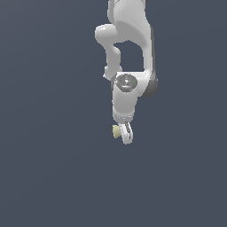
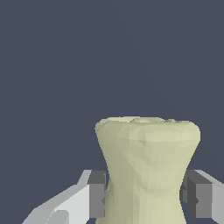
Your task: Pick up the object and move it to a goal position.
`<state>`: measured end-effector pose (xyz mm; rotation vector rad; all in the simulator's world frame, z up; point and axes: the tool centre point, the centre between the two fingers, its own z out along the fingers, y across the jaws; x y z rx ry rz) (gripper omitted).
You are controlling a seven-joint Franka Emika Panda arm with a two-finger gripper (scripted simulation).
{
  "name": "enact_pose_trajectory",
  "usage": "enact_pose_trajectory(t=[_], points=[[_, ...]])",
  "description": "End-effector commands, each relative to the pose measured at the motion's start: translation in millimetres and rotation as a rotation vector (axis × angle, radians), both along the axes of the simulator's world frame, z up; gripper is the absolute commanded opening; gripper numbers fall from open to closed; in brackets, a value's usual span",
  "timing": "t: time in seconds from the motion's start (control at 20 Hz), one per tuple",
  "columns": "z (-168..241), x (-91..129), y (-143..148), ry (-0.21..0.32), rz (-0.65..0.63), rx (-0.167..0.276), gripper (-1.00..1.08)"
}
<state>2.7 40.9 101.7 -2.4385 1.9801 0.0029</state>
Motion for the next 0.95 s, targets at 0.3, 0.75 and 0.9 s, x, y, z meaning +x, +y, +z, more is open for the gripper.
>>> enact_pose_trajectory(t=[0.3, 0.75, 0.9], points=[[24.1, -43.7, -16.4, 0.0, 0.0, 0.001, -1.0], [38.0, -66.5, -25.8, -0.001, 0.0, 0.0, -1.0], [39.0, -67.9, -26.5, -0.001, 0.0, 0.0, -1.0]])
